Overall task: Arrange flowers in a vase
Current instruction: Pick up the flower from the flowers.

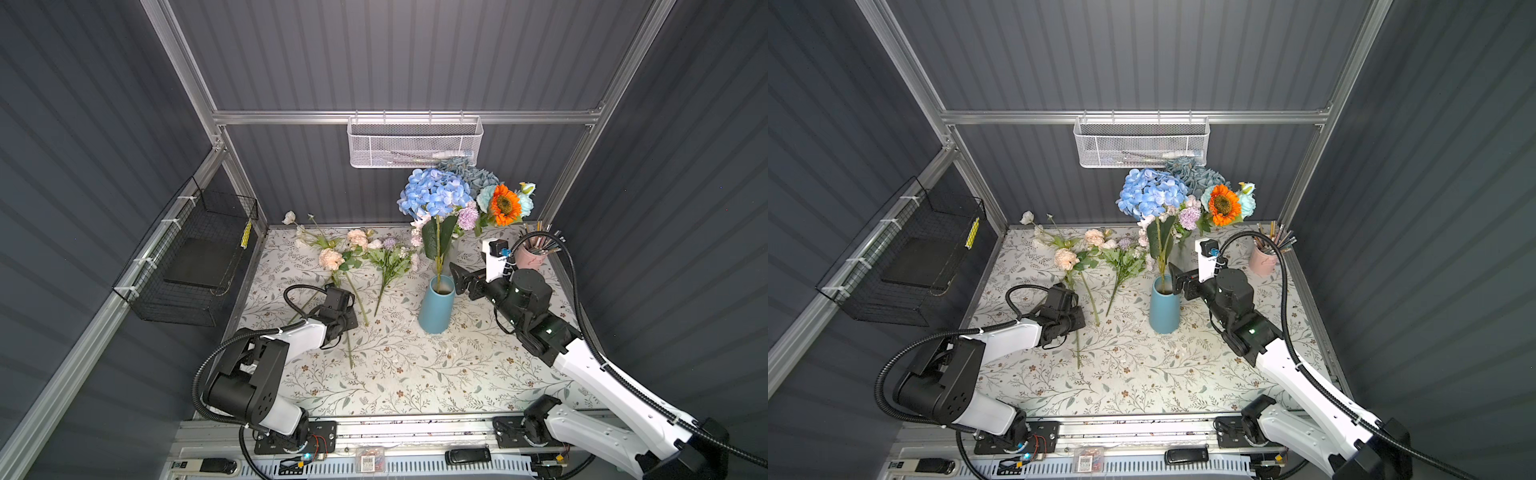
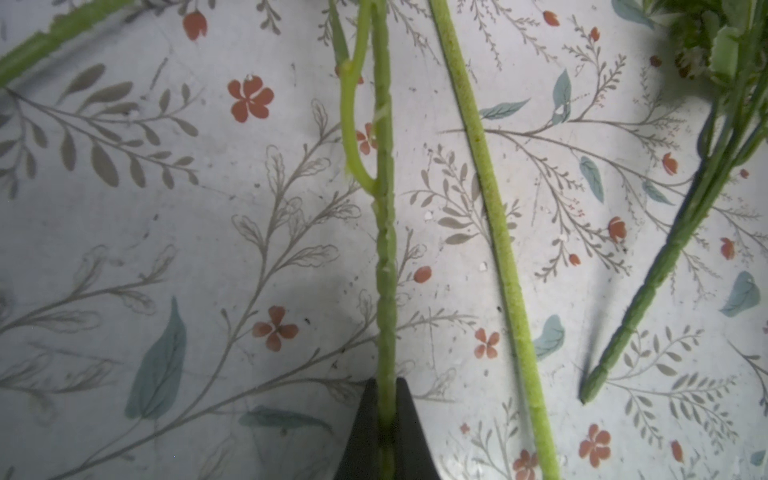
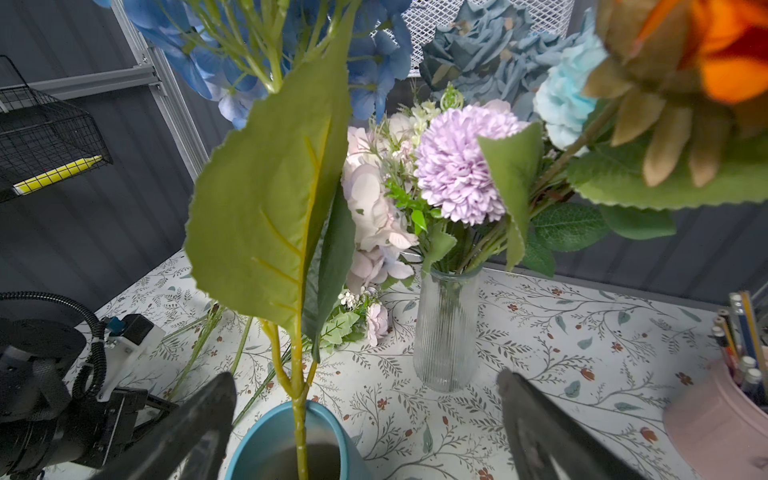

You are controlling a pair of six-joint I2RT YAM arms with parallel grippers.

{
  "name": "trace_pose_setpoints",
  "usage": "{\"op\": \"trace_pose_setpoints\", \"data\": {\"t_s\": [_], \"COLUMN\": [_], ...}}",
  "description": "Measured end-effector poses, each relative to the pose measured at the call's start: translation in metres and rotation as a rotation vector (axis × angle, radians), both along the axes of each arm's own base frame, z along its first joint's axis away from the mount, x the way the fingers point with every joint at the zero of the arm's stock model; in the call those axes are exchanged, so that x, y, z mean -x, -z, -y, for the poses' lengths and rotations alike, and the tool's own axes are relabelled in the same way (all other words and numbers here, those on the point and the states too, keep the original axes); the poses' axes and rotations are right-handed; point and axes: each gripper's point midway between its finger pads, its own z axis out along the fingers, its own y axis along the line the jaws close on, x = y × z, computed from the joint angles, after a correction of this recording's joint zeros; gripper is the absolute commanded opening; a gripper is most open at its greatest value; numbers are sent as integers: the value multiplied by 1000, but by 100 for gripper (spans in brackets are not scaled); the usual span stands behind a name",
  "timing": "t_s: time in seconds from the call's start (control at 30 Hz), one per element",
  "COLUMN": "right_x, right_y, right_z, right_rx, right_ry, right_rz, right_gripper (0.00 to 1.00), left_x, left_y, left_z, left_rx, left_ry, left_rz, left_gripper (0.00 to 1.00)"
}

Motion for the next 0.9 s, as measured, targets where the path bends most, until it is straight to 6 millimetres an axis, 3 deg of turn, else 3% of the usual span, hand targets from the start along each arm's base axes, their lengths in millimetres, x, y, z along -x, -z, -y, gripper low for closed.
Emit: {"op": "trace_pose_setpoints", "data": {"t_s": [0.13, 0.27, 0.53, 0.7, 0.83, 0.9], "right_x": [1, 4, 8, 14, 24, 30], "right_y": [-2, -9, -25, -27, -32, -40], "right_z": [1, 4, 6, -5, -23, -33], "right_rx": [-3, -14, -54, -75, -96, -113], "right_ry": [3, 6, 6, -67, -180, -243], "right_rz": [6, 24, 71, 75, 72, 77], "right_gripper": [99, 99, 99, 98, 85, 73], "left_x": [-1, -5, -19, -21, -16, -10], "left_y": [-5, -33, -133, -202, -258, -283], "left_z": [2, 4, 7, 16, 32, 43], "left_rx": [11, 46, 140, 234, 330, 375], "left_ry": [4, 8, 1, 53, 158, 226], "left_rz": [12, 86, 355, 576, 761, 845], "left_gripper": [0, 0, 0, 0, 0, 0]}}
